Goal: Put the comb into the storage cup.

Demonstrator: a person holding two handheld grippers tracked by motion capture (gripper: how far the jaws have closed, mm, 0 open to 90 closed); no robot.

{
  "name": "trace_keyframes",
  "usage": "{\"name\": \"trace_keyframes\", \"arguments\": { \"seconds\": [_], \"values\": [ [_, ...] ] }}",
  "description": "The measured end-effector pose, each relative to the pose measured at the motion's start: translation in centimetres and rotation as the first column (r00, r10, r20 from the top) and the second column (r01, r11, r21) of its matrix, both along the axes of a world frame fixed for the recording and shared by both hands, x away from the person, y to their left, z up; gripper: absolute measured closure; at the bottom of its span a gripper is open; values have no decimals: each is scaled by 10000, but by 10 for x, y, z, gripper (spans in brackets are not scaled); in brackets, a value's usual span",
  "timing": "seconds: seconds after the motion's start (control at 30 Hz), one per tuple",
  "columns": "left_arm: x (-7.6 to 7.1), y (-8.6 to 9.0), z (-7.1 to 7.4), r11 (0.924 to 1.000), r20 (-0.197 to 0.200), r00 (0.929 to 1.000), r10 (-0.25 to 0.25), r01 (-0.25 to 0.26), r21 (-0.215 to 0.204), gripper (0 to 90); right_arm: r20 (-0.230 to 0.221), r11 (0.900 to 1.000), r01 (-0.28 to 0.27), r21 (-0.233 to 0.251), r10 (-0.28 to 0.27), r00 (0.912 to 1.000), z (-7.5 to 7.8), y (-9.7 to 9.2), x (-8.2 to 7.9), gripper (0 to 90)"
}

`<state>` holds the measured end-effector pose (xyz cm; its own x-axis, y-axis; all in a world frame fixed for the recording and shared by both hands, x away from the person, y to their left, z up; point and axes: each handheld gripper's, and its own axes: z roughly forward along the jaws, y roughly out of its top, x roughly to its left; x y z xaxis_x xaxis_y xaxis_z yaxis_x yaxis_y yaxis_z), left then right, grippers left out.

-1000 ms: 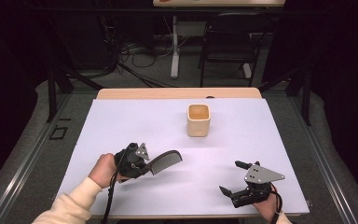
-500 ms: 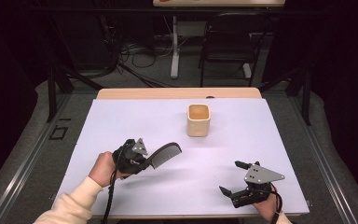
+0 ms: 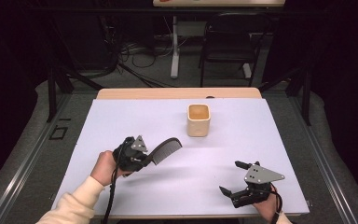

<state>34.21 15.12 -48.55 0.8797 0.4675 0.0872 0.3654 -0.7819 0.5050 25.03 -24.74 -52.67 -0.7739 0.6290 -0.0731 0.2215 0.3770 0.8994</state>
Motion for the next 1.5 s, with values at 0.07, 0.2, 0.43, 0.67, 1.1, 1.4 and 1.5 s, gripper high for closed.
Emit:
{"name": "trace_keyframes", "arguments": {
  "seconds": [0.07, 0.2, 0.43, 0.67, 1.1, 1.4, 1.5],
  "values": [
    [1, 0, 0, 9999, 55, 9999, 90, -89, -106, 722, 4, 10000, -8, 0, 8, 10000, 0, 0, 0, 0],
    [3, 1, 1, 9992, 161, 9995, 276, -272, -297, 722, -2, 10000, -3, -3, 3, 10000, 0, 0, 0, 0],
    [7, 2, 2, 9963, 384, 9976, 578, -552, -658, 722, -2, 10000, -6, -4, 6, 10000, 0, 0, 0, 0],
    [10, 2, 2, 9917, 609, 9948, 821, -755, -1037, 722, 6, 10000, 1, -9, -1, 10000, 0, 0, 0, 0],
    [17, -1, 3, 9818, 868, 9896, 1147, -996, -1614, 723, 7, 10000, -24, -8, 24, 10000, 0, 0, 0, 0],
    [23, -4, 4, 9760, 1021, 9858, 1336, -1130, -1861, 722, 3, 10000, -15, -11, 15, 10000, 0, 0, 0, 0],
    [25, -5, 4, 9729, 1043, 9843, 1422, -1196, -1977, 722, 26, 10000, 7, 9, -7, 10000, 0, 0, 0, 0]
  ]
}}
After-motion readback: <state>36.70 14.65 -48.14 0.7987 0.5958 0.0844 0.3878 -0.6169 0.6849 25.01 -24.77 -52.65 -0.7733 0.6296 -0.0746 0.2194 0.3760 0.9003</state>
